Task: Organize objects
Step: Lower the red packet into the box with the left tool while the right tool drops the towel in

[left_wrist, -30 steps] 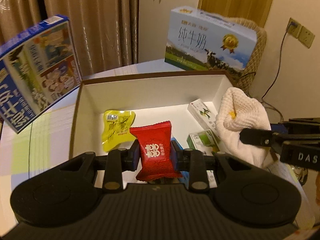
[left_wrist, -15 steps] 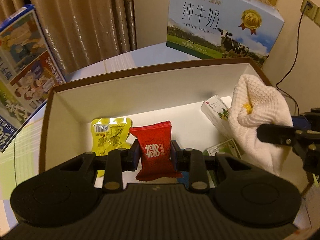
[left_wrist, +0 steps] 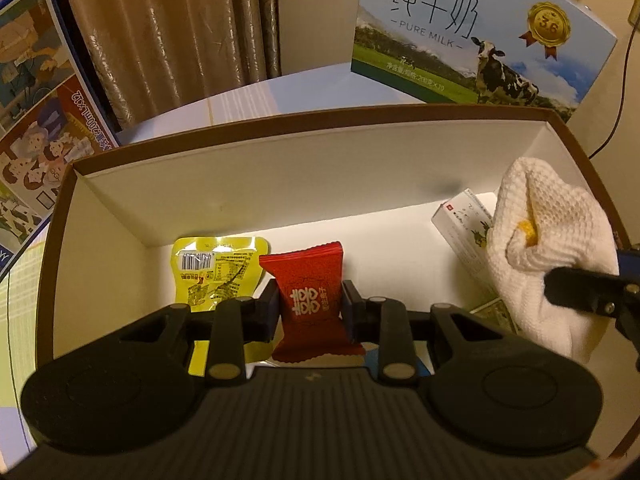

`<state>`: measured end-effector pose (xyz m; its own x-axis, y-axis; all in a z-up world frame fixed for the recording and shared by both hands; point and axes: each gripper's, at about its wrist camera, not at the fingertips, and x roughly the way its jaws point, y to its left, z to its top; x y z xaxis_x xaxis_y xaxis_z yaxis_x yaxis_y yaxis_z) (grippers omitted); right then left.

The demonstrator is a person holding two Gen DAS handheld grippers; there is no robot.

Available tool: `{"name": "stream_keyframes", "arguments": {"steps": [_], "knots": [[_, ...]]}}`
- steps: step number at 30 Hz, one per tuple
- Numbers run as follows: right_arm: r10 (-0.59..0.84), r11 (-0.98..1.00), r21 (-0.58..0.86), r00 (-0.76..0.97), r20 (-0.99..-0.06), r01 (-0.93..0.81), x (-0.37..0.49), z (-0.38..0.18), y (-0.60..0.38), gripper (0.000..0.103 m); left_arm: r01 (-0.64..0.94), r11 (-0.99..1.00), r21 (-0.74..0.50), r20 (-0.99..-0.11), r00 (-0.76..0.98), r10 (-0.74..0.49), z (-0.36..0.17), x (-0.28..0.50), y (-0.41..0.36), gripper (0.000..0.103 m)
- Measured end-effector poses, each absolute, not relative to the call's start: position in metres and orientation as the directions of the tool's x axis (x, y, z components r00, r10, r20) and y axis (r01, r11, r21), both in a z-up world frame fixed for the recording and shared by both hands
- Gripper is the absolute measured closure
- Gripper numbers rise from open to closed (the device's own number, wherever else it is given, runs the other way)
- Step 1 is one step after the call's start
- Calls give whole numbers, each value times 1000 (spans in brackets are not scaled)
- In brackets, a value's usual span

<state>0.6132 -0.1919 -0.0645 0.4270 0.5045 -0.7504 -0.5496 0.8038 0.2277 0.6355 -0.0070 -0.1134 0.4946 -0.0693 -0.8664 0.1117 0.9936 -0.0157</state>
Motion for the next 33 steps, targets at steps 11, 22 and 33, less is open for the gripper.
{"name": "stream_keyframes", "arguments": {"steps": [11,22,33], "knots": [[483,807,209,413,-772,-553,621,-73,-182,82,82,996,-22,-853,518,-61,-102,632,8,62],[467,805,201,387,-795,-559,639,-85,-165,80,40,999,4,-867,499,-17,-97,624,27,51],[508,804,254,399,-763,-538,633,-75,-175,60,40,999,-19,-862,505,-36,-87,599,30,43]]}}
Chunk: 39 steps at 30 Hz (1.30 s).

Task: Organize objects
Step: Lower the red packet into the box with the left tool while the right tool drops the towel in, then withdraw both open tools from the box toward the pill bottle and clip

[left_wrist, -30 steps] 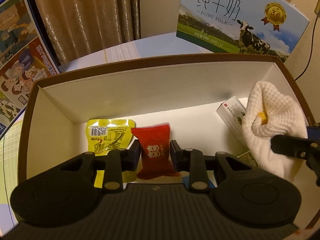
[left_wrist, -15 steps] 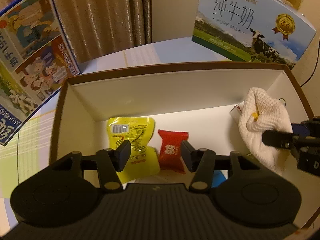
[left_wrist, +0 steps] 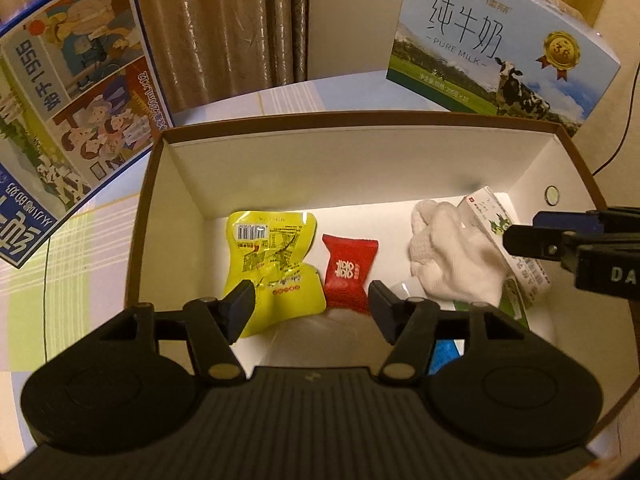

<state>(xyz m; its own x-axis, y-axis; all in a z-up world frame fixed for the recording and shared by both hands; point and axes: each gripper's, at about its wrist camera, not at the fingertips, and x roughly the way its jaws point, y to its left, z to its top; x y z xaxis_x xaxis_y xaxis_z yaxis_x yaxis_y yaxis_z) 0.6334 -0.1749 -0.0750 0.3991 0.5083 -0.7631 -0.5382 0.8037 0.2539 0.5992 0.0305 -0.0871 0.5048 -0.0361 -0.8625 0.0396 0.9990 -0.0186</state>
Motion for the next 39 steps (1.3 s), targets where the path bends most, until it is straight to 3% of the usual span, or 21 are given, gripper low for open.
{"name": "stream_keyframes", "arguments": {"steps": [7,23,39], "knots": [[499,803,228,411,-763,-550,604,-55,-189,60,48,998,-33,-851,522,-53,-69,574,32,41],[550,799,312,416,-724,-513,529,-17,-232,60,42,996,-85,-827,554,-94,-35,493,28,32],[518,811,264,432,-739,-522,452,1,-248,60,-20,991,-131,-820,564,-97,-19,404,24,26]]}}
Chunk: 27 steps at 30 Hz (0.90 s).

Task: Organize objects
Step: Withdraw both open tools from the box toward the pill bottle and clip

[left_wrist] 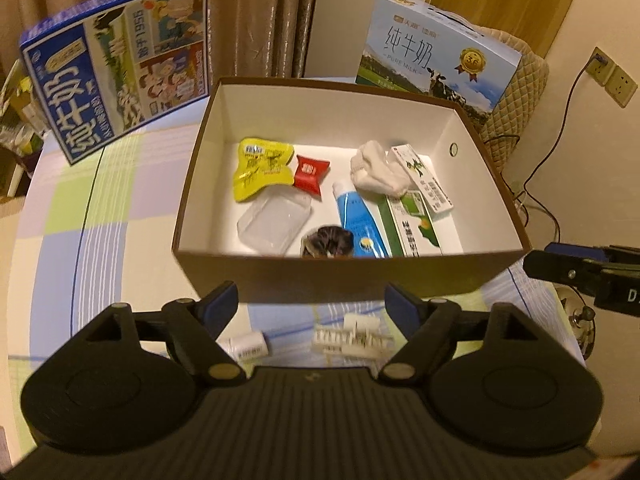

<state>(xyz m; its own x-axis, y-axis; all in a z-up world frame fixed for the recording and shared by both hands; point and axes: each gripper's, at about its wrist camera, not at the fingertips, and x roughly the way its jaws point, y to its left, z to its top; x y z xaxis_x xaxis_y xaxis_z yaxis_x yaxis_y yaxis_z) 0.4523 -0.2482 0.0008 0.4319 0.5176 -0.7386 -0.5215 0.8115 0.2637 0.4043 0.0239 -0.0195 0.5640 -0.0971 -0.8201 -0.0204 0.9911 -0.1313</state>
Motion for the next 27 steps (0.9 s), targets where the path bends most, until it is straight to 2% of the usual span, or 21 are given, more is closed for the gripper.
{"name": "stream_keyframes", "arguments": {"steps": [14,27], "knots": [[469,835,252,394,-790,-489,411,-4,-257,60,-53,988,-146,-823,561,-92,-19,348,25,22],[518,813,328,341,-784,-481,382,-4,-258,60,-78,988,-135,-837,543,-72,-23,315,25,20]]}}
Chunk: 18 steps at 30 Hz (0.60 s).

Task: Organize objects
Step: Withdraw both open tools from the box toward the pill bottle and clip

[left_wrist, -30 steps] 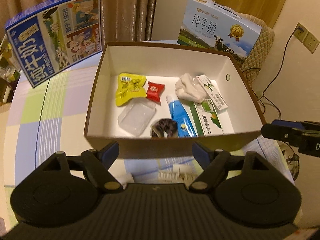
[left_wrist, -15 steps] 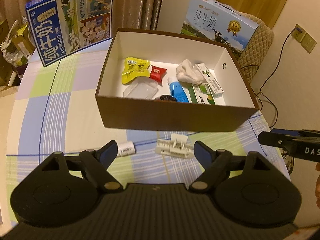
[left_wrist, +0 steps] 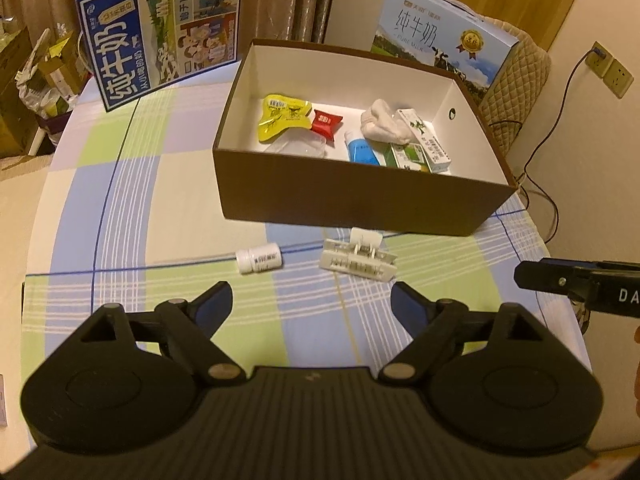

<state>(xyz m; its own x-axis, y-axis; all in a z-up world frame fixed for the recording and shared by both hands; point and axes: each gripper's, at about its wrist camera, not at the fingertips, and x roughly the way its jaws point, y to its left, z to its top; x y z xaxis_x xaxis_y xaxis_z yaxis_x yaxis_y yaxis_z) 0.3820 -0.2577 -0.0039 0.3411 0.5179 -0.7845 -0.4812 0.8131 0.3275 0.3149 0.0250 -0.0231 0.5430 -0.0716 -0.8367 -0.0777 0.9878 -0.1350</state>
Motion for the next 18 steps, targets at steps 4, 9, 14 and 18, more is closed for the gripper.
{"name": "stream_keyframes", "arguments": {"steps": [4,9,14,18], "knots": [[524,806,337,323,-788,-486,377,-8,-256,60,-90,987,-134,-842,536,-65,-26,309,25,18],[542,792,361,295,-787,-492,372,-15,-255,60,-104,986,-132,-850,523,-59,-32,303,26,18],[536,789,384,233,-811,-479,373,-29,-251,60,-120,984,-128,-860,508,-50,-37,299,29,17],[537,780,396,195,-820,-485,371,-40,-249,55,-132,983,-127,-867,495,-46,-43,297,32,17]]}}
